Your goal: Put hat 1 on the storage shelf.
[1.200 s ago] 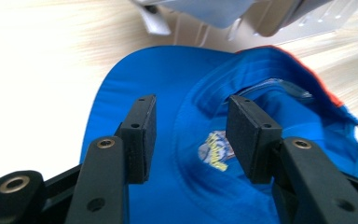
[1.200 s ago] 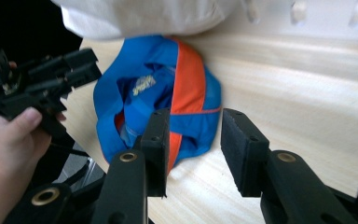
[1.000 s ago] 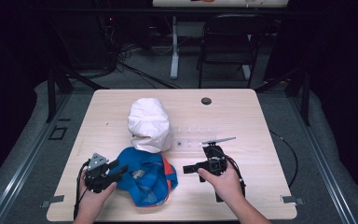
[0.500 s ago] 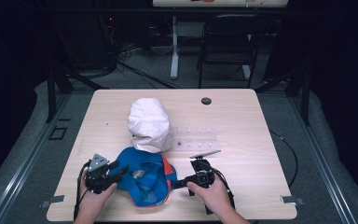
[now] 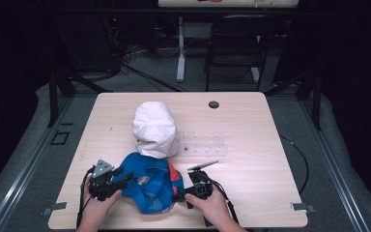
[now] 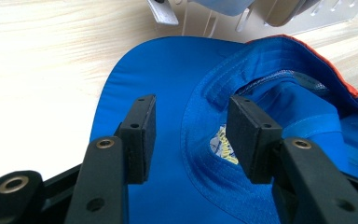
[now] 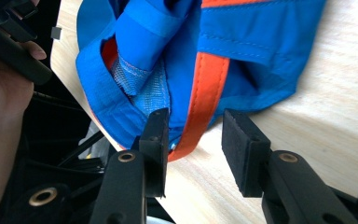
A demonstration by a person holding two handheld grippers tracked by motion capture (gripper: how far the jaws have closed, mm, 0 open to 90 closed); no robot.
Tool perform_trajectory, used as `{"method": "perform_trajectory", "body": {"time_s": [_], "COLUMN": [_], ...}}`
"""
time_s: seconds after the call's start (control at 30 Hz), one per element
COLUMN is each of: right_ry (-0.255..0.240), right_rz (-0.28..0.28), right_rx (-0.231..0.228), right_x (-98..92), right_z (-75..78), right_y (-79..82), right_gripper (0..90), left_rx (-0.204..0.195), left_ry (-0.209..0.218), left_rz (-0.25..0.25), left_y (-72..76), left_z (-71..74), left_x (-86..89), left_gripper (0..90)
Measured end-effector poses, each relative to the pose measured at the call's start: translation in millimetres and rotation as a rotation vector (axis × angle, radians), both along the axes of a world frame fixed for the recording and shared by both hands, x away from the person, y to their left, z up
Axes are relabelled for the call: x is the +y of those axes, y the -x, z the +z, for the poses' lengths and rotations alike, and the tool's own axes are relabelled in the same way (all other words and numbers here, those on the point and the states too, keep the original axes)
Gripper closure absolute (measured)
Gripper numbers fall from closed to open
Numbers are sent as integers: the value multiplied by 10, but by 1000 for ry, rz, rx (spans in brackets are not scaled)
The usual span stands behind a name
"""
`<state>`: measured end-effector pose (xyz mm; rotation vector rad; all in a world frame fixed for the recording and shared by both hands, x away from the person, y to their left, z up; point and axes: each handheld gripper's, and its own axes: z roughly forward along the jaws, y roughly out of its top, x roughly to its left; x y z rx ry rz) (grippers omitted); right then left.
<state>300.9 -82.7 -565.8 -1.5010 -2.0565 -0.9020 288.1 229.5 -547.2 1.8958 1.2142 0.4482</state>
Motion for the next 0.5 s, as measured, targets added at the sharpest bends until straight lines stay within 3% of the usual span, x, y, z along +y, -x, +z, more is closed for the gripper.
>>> {"method": "perform_trajectory", "body": {"time_s": [0.07,0.17,0.27,0.5], "right_ry": [-39,-56,-94,-104], "right_rz": [-10,-7,5,-26], "right_rx": [21,45,47,67], "right_x": [15,21,11,-16], "right_z": [-37,-41,-37,-19], "right_y": [-11,-15,-25,-48], "right_gripper": [623,626,661,730], "left_rx": [0,0,0,4], "left_ry": [-2,-1,-4,2], "left_rz": [-1,-1,-3,3], "left_y": [0,-1,-4,-2], "left_z": [-1,-1,-4,-5], "left_x": [0,0,2,10], "left_gripper": [532,532,532,532]}}
